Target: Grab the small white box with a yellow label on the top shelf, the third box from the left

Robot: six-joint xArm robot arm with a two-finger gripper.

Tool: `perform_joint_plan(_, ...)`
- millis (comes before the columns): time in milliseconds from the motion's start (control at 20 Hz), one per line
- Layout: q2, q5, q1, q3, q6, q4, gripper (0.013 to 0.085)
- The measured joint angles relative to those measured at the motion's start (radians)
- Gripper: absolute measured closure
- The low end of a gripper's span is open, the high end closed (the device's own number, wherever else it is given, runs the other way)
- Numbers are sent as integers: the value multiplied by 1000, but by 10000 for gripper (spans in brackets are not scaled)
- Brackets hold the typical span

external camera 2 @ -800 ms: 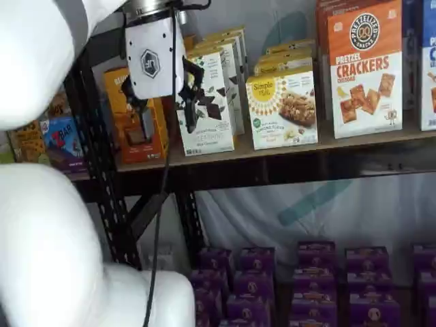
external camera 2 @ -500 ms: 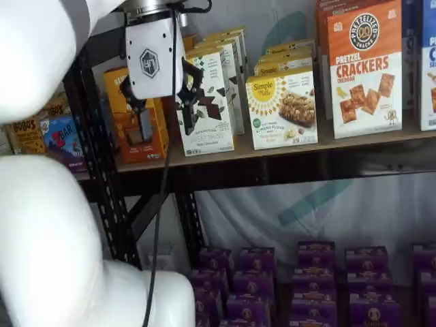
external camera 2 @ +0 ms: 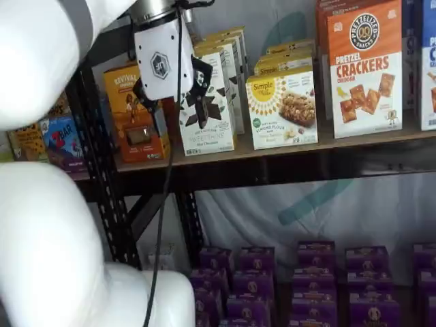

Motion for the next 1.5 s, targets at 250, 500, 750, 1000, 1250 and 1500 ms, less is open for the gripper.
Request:
perform_joint_plan(250, 17, -95, -65, 27, -60, -7, 130)
perform_joint_plan(500, 71, -178, -171, 21, -159, 22, 130)
perform_joint_plan(750, 134, -246, -268, -2, -251, 39, 130)
perform_joint_plan(1000, 195, -300, -342, -35, -324, 58, 130)
perform_joint_plan(1250, 248, -317, -370, -74, -352, 56, 130)
perform_joint_plan(1500, 298, -329, -397, -115, -378, 54, 130)
